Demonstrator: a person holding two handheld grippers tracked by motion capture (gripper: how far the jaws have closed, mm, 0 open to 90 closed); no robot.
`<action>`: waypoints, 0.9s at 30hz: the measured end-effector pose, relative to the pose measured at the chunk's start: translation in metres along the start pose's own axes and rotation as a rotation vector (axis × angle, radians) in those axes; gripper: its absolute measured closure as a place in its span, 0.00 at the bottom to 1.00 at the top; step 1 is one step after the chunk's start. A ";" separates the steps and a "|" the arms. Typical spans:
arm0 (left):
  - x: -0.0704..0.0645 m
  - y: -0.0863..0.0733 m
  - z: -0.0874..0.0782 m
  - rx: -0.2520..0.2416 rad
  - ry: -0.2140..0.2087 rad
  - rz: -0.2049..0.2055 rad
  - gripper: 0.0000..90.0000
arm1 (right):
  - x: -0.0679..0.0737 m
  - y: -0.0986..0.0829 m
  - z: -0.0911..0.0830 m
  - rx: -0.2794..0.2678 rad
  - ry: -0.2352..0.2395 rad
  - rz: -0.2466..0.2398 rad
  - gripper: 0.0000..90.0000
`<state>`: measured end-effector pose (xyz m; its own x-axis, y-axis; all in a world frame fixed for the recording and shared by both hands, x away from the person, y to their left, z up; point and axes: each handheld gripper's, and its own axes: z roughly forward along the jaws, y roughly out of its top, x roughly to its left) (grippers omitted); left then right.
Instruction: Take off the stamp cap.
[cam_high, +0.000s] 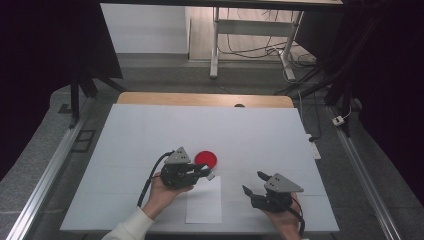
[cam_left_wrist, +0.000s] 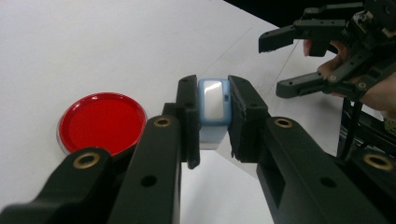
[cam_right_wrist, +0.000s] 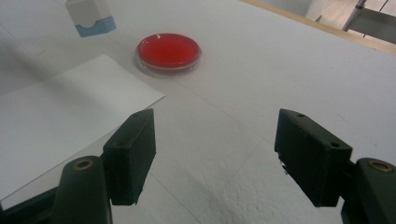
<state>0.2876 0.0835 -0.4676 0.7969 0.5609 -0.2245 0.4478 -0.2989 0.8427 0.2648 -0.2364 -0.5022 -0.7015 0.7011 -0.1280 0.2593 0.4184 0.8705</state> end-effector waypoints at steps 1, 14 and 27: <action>0.000 0.000 0.000 -0.001 0.001 -0.001 0.84 | 0.002 0.001 0.001 0.000 0.003 0.000 0.33; -0.001 0.000 0.000 -0.009 0.003 -0.002 0.84 | 0.017 0.007 0.007 -0.016 0.022 -0.024 0.34; 0.000 0.000 0.001 -0.007 0.004 -0.004 0.84 | 0.030 0.011 0.016 0.001 0.026 -0.040 0.34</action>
<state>0.2882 0.0828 -0.4680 0.7932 0.5654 -0.2263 0.4486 -0.2911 0.8450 0.2575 -0.2016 -0.5035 -0.7282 0.6686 -0.1508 0.2309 0.4464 0.8645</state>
